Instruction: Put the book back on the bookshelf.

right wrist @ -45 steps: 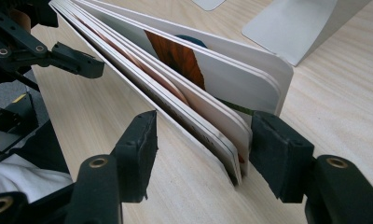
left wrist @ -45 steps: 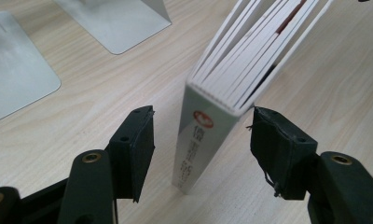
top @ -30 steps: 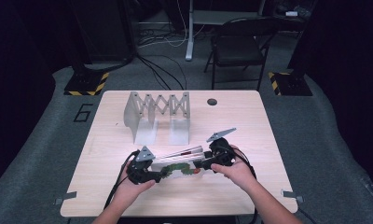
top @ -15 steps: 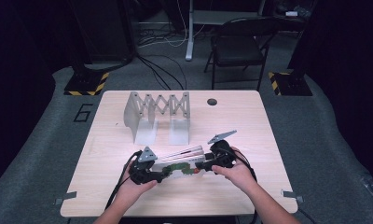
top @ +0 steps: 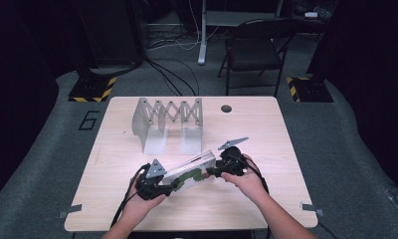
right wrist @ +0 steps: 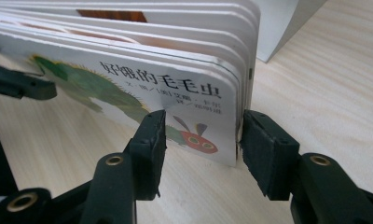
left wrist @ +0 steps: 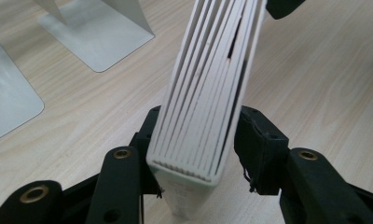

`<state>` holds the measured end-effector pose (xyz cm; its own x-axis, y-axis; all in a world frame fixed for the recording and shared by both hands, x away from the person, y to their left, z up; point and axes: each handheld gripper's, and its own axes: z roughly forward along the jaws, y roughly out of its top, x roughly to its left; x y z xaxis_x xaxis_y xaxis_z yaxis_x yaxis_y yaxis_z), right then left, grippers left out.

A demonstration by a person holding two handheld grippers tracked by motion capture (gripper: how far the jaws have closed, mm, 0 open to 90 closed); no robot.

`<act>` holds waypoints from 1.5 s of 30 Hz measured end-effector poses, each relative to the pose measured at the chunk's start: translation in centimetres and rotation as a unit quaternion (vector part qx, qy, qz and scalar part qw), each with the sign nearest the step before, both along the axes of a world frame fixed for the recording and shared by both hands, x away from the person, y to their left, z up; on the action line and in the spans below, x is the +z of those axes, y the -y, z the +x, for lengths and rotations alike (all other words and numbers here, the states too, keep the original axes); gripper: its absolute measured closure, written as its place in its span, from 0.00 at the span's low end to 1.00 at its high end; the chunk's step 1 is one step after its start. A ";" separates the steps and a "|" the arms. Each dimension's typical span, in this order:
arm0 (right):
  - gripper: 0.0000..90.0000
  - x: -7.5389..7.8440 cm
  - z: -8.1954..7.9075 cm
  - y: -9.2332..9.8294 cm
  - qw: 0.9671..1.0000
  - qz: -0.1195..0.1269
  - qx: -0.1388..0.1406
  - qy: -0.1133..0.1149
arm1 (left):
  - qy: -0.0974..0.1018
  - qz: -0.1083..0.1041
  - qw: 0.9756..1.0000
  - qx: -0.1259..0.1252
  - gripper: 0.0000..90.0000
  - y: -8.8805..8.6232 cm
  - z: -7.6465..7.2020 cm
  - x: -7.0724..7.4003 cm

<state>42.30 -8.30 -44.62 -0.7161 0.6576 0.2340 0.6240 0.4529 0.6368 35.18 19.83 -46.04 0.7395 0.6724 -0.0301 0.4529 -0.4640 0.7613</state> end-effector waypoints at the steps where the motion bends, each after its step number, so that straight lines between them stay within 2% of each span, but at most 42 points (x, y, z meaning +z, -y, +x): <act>1: 0.56 -0.1 0.2 -0.1 1.000 0.002 -0.001 0.005 | 0.003 0.000 1.000 0.002 0.62 0.0 -0.1 0.0; 5: 0.56 -0.2 0.8 -0.5 1.000 0.007 -0.007 0.006 | 0.008 -0.003 1.000 0.003 0.63 0.0 -0.2 0.0; 12: 0.56 -0.3 1.7 -1.0 1.000 0.010 -0.005 0.013 | 0.003 -0.009 1.000 0.005 0.64 0.0 -0.3 0.0; 19: 0.56 -0.5 2.1 -1.4 1.000 0.006 -0.003 0.019 | 0.009 -0.004 1.000 0.017 0.64 0.3 -0.3 0.0; 28: 0.55 -0.7 2.3 -1.8 1.000 0.001 -0.006 0.025 | 0.006 0.004 1.000 0.024 0.66 0.5 -0.1 0.0; 31: 0.55 -0.8 2.3 -2.0 1.000 0.006 -0.011 0.025 | 0.012 0.001 0.999 0.030 0.66 0.6 0.0 -0.1; 35: 0.55 -0.8 2.4 -1.9 1.000 0.004 -0.008 0.026 | 0.006 0.002 1.000 0.014 0.62 0.8 0.1 -0.1; 37: 0.55 -0.8 2.4 -1.9 1.000 0.004 -0.009 0.026 | 0.010 0.004 1.000 0.014 0.62 1.1 0.0 -0.2; 39: 0.55 -0.9 2.4 -2.0 1.000 0.004 -0.010 0.026 | 0.012 0.010 1.000 0.013 0.65 1.2 0.0 -0.2; 40: 0.55 -0.9 2.4 -1.9 1.000 0.003 -0.008 0.026 | 0.015 0.009 1.000 0.016 0.66 1.2 0.0 -0.2; 42: 0.55 -0.9 2.3 -1.9 1.000 0.006 -0.011 0.025 | 0.009 0.000 1.000 0.018 0.69 1.1 0.1 -0.2; 45: 0.55 -1.0 2.3 -1.9 1.000 0.009 -0.012 0.024 | 0.009 0.002 1.000 0.016 0.71 1.0 0.1 -0.1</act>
<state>44.60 -6.41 -45.61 -0.7106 0.6713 0.2107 0.6028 0.4265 0.6743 35.33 18.79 -46.17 0.7187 0.6952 -0.0151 0.4541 -0.4528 0.7673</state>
